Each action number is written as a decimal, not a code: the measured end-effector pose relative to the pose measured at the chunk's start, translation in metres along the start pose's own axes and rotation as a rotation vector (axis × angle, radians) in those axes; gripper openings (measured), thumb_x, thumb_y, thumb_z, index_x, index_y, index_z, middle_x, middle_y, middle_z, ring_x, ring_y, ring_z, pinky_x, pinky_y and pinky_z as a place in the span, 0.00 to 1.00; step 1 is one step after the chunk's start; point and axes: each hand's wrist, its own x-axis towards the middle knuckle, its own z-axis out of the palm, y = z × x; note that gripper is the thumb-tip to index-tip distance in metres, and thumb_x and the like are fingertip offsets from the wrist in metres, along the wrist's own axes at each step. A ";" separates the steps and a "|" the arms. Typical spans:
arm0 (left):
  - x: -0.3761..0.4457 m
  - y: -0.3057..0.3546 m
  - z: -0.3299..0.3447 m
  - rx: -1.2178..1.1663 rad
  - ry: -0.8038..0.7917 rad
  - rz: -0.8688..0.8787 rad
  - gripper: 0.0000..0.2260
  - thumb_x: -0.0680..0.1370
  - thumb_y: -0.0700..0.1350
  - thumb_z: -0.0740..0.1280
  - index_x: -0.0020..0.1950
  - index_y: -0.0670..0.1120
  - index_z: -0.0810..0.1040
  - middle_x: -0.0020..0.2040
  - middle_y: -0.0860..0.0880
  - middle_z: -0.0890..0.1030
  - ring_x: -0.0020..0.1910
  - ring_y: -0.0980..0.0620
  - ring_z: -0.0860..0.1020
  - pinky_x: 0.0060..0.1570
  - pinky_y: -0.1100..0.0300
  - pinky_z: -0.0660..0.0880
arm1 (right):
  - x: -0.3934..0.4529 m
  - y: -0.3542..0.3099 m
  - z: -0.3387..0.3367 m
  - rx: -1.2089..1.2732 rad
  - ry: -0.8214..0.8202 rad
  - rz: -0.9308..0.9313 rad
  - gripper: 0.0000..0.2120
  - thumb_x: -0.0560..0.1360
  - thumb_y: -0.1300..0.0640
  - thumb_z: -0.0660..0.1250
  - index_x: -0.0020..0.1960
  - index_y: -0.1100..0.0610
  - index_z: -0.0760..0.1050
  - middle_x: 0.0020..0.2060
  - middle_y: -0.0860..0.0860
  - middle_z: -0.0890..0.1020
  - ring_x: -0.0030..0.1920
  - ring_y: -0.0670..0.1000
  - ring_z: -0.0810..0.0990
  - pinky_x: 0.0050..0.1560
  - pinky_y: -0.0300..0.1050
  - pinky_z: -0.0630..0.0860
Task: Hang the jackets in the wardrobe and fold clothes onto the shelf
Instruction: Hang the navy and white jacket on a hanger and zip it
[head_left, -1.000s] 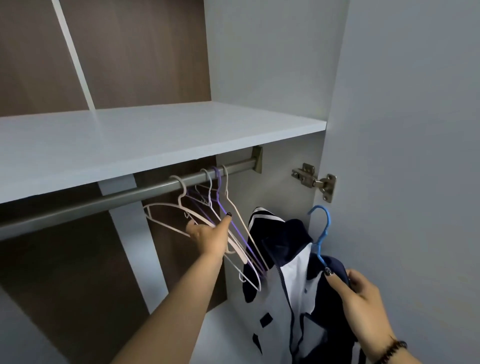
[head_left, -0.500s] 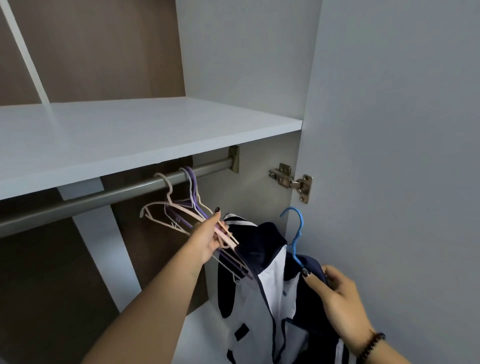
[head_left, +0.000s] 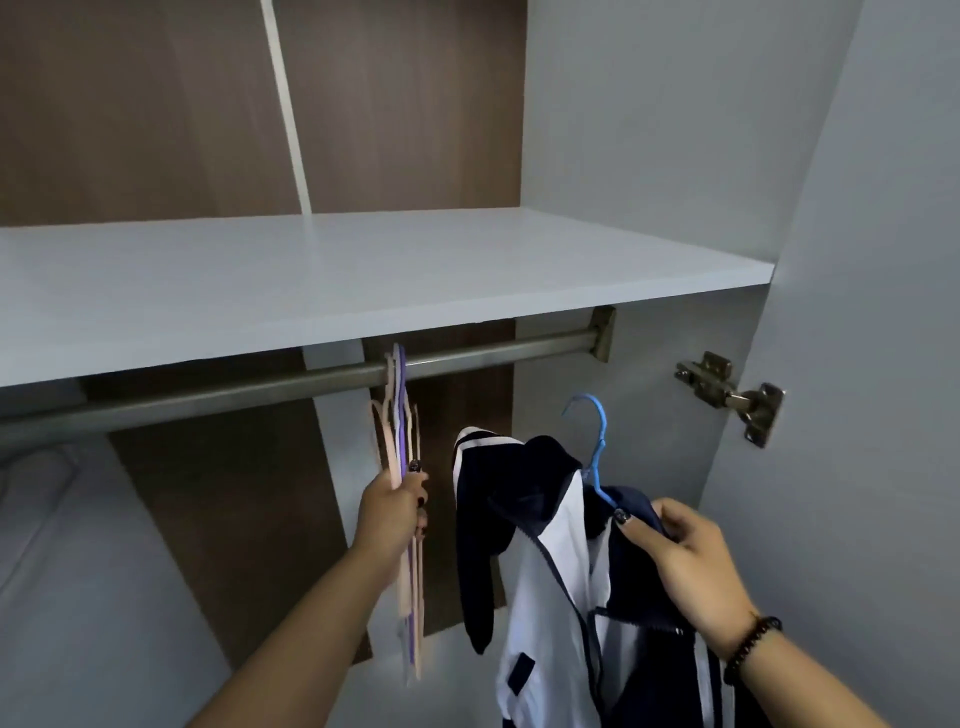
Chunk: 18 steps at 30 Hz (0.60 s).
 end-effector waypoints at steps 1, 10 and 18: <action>-0.002 0.000 -0.013 0.015 0.009 0.004 0.07 0.81 0.44 0.63 0.57 0.44 0.75 0.34 0.46 0.73 0.28 0.54 0.71 0.28 0.62 0.71 | 0.010 -0.005 0.004 0.002 -0.006 -0.007 0.13 0.72 0.63 0.70 0.33 0.63 0.70 0.26 0.51 0.72 0.29 0.49 0.70 0.34 0.44 0.66; -0.016 -0.003 -0.097 0.054 0.186 0.008 0.06 0.80 0.44 0.65 0.52 0.42 0.77 0.34 0.44 0.76 0.29 0.52 0.75 0.29 0.61 0.74 | 0.091 -0.039 0.047 0.000 -0.034 -0.014 0.13 0.72 0.58 0.70 0.33 0.58 0.68 0.28 0.53 0.71 0.31 0.51 0.71 0.36 0.45 0.66; -0.018 -0.020 -0.122 0.249 0.284 -0.023 0.07 0.75 0.39 0.70 0.52 0.41 0.79 0.34 0.46 0.82 0.29 0.54 0.81 0.30 0.62 0.75 | 0.128 -0.033 0.087 -0.064 -0.049 0.092 0.16 0.72 0.55 0.70 0.32 0.56 0.66 0.26 0.53 0.71 0.30 0.53 0.71 0.33 0.46 0.66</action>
